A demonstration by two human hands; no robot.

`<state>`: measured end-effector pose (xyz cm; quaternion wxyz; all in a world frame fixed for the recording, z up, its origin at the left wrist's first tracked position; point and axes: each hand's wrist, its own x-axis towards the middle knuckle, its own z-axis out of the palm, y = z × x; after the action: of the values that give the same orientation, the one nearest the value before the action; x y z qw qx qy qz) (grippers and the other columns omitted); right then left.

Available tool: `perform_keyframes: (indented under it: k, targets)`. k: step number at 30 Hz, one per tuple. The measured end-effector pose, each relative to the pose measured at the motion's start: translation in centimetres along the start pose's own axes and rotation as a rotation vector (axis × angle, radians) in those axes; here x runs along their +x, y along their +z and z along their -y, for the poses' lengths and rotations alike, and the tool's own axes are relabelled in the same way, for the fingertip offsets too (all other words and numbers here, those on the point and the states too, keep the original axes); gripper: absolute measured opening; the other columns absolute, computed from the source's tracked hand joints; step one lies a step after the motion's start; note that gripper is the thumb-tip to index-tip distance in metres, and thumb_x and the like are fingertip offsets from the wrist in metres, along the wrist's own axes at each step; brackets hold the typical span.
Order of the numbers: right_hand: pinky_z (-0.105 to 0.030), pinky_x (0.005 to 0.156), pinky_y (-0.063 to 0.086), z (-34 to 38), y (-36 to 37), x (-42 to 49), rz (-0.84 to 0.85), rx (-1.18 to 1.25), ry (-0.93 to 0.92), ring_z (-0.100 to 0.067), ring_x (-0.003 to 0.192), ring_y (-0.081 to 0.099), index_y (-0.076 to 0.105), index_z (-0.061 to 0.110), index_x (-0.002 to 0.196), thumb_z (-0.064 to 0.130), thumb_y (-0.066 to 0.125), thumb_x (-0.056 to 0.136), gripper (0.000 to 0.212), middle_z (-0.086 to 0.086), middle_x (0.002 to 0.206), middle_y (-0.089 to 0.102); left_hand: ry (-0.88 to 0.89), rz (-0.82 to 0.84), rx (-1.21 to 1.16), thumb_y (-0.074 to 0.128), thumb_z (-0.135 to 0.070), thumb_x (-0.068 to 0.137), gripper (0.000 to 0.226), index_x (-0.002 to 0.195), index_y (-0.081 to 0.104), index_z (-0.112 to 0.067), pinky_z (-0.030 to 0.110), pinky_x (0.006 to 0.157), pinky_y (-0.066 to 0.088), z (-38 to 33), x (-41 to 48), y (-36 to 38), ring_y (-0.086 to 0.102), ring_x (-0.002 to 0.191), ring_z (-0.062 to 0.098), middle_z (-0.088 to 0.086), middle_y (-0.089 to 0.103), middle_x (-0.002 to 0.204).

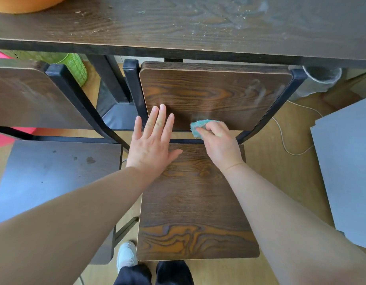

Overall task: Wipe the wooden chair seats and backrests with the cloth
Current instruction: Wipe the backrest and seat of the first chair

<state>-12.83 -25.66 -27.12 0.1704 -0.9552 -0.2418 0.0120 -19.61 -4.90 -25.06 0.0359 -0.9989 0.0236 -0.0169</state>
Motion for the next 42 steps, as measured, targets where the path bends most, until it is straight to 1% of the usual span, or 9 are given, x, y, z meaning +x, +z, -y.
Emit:
perform_keyframes:
  k: [2, 5, 8, 11, 13, 20, 28, 34, 42]
  targets:
    - [-0.026, 0.082, 0.057, -0.1, 0.2, -0.7, 0.022, 0.047, 0.064, -0.018, 0.113, 0.055, 0.056, 0.023, 0.124, 0.021, 0.069, 0.089, 0.037, -0.004, 0.128, 0.051, -0.001, -0.010, 0.001, 0.040, -0.068, 0.091, 0.094, 0.157, 0.002, -0.013, 0.057, 0.120, 0.013, -0.2, -0.3, 0.1, -0.006, 0.153, 0.028, 0.013, -0.002, 0.166]
    - [-0.002, 0.073, 0.037, -0.3, 0.7, -1.6, 0.057, 0.074, 0.160, -0.009, 0.109, 0.052, 0.053, 0.029, 0.119, 0.031, 0.060, 0.095, 0.024, 0.005, 0.127, 0.051, -0.010, -0.013, -0.026, 0.036, -0.069, 0.092, 0.092, 0.158, 0.003, -0.014, 0.057, 0.121, 0.013, -0.5, -0.9, 0.3, -0.007, 0.153, 0.027, 0.012, -0.003, 0.166]
    - [0.003, 0.067, 0.034, -1.0, -0.4, -3.1, 0.021, 0.058, 0.195, -0.005, 0.106, 0.052, 0.055, 0.028, 0.119, 0.032, 0.055, 0.097, 0.022, 0.010, 0.122, 0.052, -0.027, -0.002, -0.050, 0.031, -0.070, 0.092, 0.091, 0.157, 0.002, -0.014, 0.056, 0.121, 0.011, -0.9, -1.0, 0.1, -0.007, 0.153, 0.026, 0.011, -0.002, 0.166]
    - [-0.014, 0.082, 0.053, -0.3, -3.6, -4.3, -0.058, 0.050, 0.091, -0.011, 0.110, 0.055, 0.061, 0.018, 0.129, 0.020, 0.064, 0.093, 0.036, 0.000, 0.119, 0.057, -0.065, 0.013, -0.085, 0.027, -0.071, 0.092, 0.091, 0.157, -0.002, -0.014, 0.053, 0.122, 0.008, -1.5, -1.0, -0.9, -0.008, 0.153, 0.026, 0.011, -0.002, 0.166]
    - [-0.025, 0.078, 0.057, 0.5, -6.3, -4.5, -0.180, 0.030, 0.043, -0.016, 0.105, 0.057, 0.064, 0.014, 0.128, 0.013, 0.067, 0.090, 0.037, -0.003, 0.112, 0.059, -0.066, 0.006, -0.099, 0.026, -0.071, 0.093, 0.091, 0.158, -0.004, -0.014, 0.053, 0.123, 0.008, -1.8, -1.0, -2.2, -0.010, 0.153, 0.026, 0.011, -0.005, 0.166]
    - [-0.028, 0.074, 0.055, 2.7, -15.0, 0.1, -0.477, -0.020, -0.097, -0.021, 0.101, 0.056, 0.062, 0.013, 0.130, 0.012, 0.067, 0.090, 0.041, -0.008, 0.107, 0.059, -0.036, -0.108, -0.116, 0.021, -0.069, 0.091, 0.088, 0.157, 0.002, -0.014, 0.056, 0.122, 0.011, -1.7, 1.3, -7.2, -0.006, 0.153, 0.027, 0.011, 0.001, 0.166]
    - [-0.030, 0.082, 0.058, 0.0, -13.2, 2.6, -0.321, -0.105, -0.132, -0.020, 0.117, 0.053, 0.059, 0.011, 0.130, 0.018, 0.063, 0.094, 0.037, -0.012, 0.121, 0.056, -0.082, -0.182, -0.195, 0.025, -0.072, 0.092, 0.088, 0.158, 0.009, -0.014, 0.056, 0.122, 0.011, -3.3, 2.1, -4.4, -0.004, 0.153, 0.025, 0.013, 0.004, 0.166]
    - [-0.021, 0.077, 0.054, -2.0, -9.9, 1.4, -0.322, -0.054, -0.109, -0.021, 0.116, 0.056, 0.060, 0.011, 0.124, 0.022, 0.066, 0.092, 0.035, -0.013, 0.121, 0.059, -0.116, -0.122, -0.234, 0.033, -0.072, 0.092, 0.091, 0.158, 0.008, -0.015, 0.055, 0.122, 0.010, -4.1, 0.9, -1.0, -0.007, 0.153, 0.022, 0.010, 0.002, 0.166]
    - [-0.034, 0.074, 0.060, -5.4, -4.4, -0.4, -0.232, -0.033, -0.171, -0.022, 0.107, 0.056, 0.061, 0.009, 0.125, 0.011, 0.071, 0.087, 0.039, -0.010, 0.112, 0.057, -0.104, -0.146, -0.234, 0.045, -0.065, 0.091, 0.090, 0.156, 0.015, -0.010, 0.058, 0.121, 0.012, -4.8, 0.6, 1.5, -0.002, 0.153, 0.026, 0.015, 0.005, 0.165]
